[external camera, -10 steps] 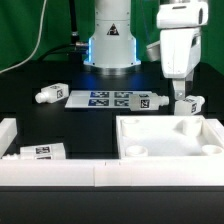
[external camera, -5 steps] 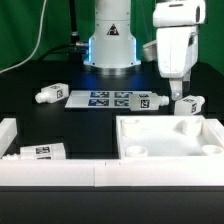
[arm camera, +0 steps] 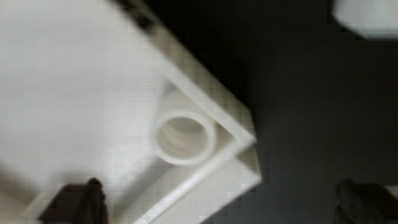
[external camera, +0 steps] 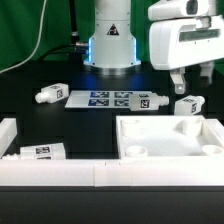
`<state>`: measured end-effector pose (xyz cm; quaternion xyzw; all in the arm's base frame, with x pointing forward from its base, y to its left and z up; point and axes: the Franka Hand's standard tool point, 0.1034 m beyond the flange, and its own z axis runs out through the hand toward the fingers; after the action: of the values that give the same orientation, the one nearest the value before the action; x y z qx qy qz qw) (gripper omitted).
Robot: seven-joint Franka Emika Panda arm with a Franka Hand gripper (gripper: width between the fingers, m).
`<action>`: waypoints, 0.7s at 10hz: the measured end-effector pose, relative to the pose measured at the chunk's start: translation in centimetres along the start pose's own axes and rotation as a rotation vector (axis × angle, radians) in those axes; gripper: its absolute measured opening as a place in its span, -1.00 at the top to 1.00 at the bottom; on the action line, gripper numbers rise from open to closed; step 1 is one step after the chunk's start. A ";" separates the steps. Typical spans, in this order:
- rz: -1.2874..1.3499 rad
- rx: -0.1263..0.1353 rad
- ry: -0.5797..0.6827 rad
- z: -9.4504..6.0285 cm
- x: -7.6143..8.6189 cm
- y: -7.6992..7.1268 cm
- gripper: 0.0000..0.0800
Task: Assemble one leg
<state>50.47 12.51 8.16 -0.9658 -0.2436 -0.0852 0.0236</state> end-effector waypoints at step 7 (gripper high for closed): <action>0.515 0.038 -0.057 -0.1 0.1 -0.3 -0.62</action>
Offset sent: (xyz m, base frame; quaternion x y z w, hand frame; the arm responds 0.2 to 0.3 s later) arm 0.0000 0.0000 0.0000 0.0000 0.0000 0.1296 0.9916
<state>50.38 12.77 8.32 -0.9974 0.0080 -0.0447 0.0559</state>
